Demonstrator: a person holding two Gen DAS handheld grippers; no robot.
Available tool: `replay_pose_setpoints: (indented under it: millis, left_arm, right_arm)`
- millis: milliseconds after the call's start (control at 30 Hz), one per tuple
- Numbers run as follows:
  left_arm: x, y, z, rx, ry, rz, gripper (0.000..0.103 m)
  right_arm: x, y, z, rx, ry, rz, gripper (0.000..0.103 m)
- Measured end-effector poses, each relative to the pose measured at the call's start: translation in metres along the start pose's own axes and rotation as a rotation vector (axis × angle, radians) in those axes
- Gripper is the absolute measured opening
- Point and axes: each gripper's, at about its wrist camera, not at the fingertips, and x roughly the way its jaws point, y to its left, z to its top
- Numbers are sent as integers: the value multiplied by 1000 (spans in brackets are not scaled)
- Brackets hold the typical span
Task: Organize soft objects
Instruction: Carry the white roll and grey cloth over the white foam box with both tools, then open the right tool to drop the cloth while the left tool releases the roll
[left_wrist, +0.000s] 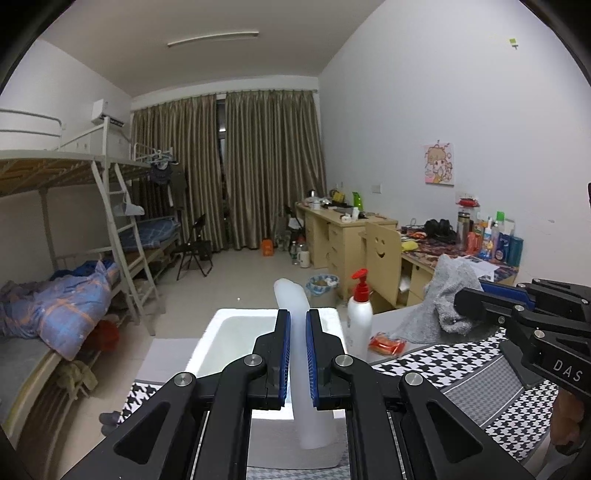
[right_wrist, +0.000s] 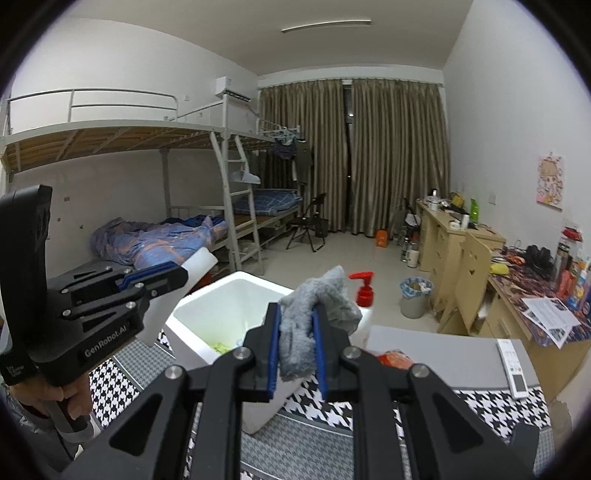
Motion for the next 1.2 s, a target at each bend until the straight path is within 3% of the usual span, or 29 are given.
replay_pose_setpoints:
  millis: [867,1200]
  left_arm:
    - [0,49,-5,-51,17,123,9]
    - [6,58,-7,-67,23,131,9]
  right_arm:
    - [51,34,9,-60,60,118,20]
    - [70,42,9,-63,99,132,20]
